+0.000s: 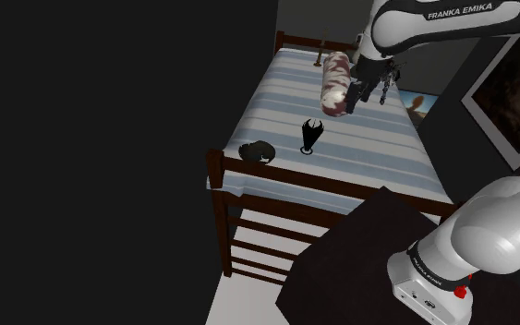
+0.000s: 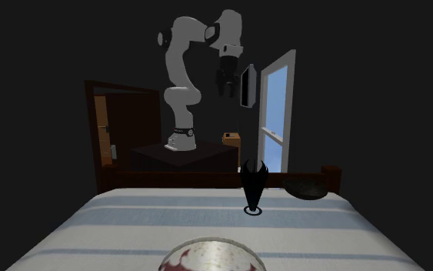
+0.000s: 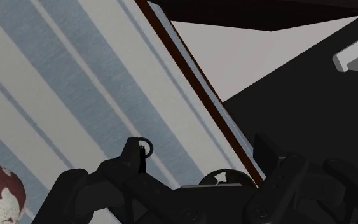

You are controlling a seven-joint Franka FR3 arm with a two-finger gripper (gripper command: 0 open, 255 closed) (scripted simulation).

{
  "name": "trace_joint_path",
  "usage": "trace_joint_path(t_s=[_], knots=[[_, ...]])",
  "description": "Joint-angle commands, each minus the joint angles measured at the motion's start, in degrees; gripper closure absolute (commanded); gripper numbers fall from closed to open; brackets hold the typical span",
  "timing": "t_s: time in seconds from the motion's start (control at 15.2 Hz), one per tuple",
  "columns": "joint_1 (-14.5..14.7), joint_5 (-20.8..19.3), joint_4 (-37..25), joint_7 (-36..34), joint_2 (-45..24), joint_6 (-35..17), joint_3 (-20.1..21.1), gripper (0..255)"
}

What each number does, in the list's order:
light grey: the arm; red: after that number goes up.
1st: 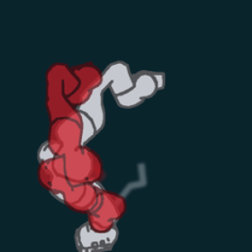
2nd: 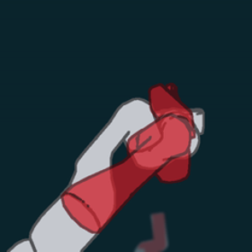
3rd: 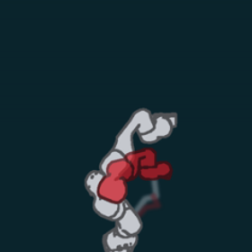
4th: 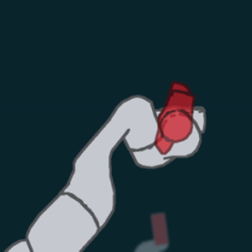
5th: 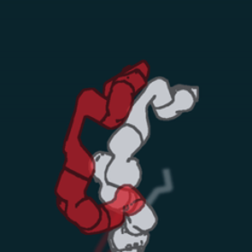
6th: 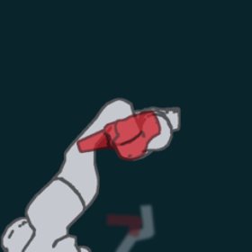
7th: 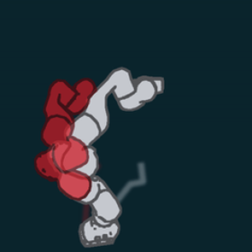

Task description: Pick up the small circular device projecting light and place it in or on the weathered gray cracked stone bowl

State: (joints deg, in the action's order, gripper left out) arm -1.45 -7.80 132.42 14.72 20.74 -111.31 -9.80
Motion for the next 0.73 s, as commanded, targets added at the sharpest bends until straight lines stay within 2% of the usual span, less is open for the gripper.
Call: trace_joint_path(t_s=[0.0, 0.66], knots=[[0.1, 0.6, -2.1, 2.1, -4.6, -2.5, -1.2, 0], [-1.2, 7.3, -15.1, 14.1, -27.1, -10.9, -4.8, 0]])
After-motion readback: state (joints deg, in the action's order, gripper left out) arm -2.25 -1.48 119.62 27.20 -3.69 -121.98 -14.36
